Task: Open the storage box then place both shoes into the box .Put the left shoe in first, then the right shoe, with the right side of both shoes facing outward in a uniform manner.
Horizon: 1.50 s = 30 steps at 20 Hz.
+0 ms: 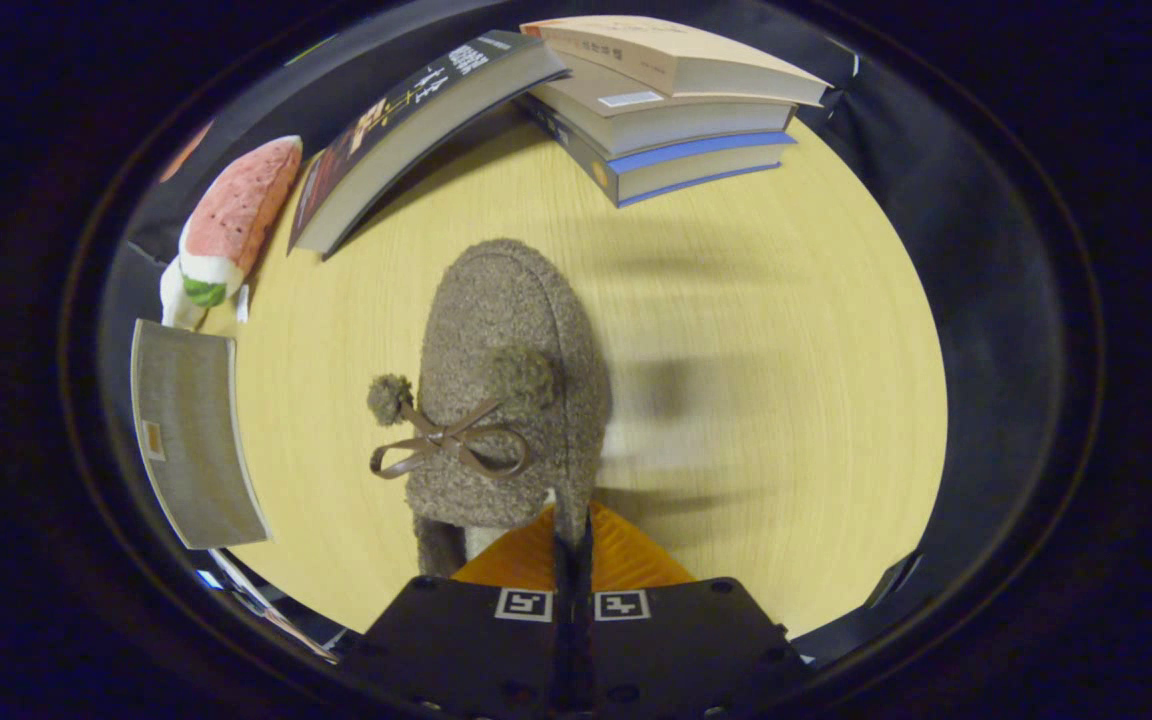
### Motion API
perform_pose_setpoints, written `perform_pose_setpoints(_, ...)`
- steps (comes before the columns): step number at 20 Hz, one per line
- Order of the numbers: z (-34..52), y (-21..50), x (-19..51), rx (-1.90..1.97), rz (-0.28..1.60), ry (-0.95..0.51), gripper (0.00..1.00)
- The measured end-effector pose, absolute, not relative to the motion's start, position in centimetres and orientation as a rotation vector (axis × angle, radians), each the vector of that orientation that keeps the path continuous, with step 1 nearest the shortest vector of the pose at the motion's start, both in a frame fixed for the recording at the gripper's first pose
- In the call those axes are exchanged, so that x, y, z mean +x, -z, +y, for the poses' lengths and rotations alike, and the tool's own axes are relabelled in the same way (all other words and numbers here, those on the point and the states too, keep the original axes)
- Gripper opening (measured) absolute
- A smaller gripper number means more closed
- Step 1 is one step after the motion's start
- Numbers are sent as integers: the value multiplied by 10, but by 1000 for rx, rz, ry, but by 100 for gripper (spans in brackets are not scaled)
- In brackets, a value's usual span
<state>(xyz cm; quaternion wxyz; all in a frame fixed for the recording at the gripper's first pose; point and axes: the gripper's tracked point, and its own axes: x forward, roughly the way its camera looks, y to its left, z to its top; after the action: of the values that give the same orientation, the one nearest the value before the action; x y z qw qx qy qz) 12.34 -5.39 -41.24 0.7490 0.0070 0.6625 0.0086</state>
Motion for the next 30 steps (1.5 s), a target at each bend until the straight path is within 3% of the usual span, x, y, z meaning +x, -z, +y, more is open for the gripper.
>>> perform_pose_setpoints(6, -36, 396, 105, 137, 1470, -42, 1)
perform_pose_setpoints(12, 22, 324, 103, 166, 1388, -144, 1)
perform_pose_setpoints(20, 155, 234, 91, 107, 1301, -337, 0)
perform_pose_setpoints(30, 346, 236, 39, 53, 1346, -484, 0)
